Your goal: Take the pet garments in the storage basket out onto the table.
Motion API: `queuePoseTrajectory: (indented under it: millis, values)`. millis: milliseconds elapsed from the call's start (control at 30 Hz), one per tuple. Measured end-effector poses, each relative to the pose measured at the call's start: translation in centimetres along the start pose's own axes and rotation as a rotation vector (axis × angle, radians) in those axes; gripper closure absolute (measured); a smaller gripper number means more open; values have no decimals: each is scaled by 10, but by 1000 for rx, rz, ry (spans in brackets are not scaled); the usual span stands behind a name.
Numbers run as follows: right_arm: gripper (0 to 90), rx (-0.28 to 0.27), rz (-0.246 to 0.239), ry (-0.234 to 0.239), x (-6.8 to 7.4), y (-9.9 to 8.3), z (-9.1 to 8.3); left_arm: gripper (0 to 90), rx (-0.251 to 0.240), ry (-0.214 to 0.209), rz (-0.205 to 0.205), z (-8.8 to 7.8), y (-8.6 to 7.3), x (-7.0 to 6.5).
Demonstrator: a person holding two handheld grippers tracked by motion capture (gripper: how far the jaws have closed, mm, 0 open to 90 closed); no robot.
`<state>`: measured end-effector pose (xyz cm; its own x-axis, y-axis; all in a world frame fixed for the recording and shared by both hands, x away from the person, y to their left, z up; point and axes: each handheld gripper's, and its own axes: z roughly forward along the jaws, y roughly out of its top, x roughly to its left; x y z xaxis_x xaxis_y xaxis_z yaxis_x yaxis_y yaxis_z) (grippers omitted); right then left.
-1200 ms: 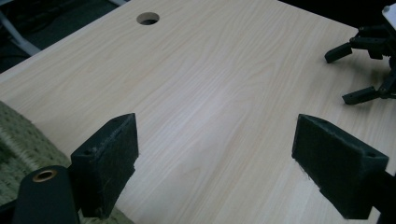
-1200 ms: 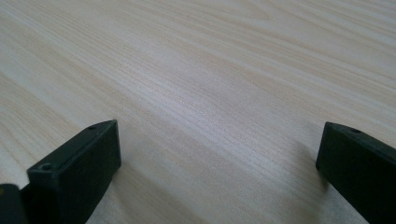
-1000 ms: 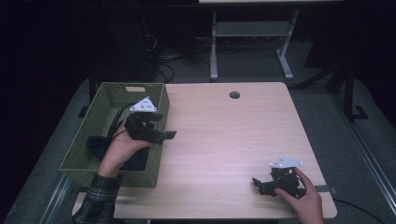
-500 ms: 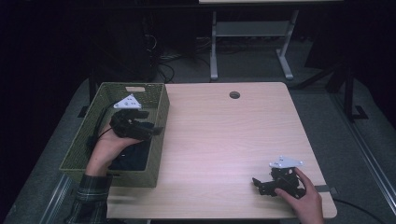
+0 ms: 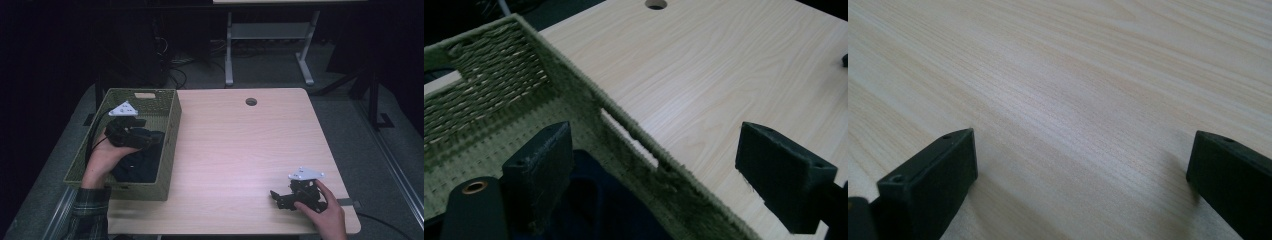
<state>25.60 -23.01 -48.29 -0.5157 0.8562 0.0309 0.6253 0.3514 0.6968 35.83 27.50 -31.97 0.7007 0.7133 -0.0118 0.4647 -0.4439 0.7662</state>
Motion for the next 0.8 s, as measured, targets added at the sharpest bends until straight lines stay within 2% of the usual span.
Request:
queuePoseTrajectory:
  millis: [433, 567, 800]
  values:
    - [0, 0, -1, 1, 0, 0, 0, 159, 40, 40, -28, -5, -17, 17]
    - [0, -1, 0, 0, 0, 0, 0, 179, 44, 47, -44, -6, -23, 22]
    - [0, -1, -1, 0, 0, 0, 0, 185, 82, 89, -80, -6, -37, 35]
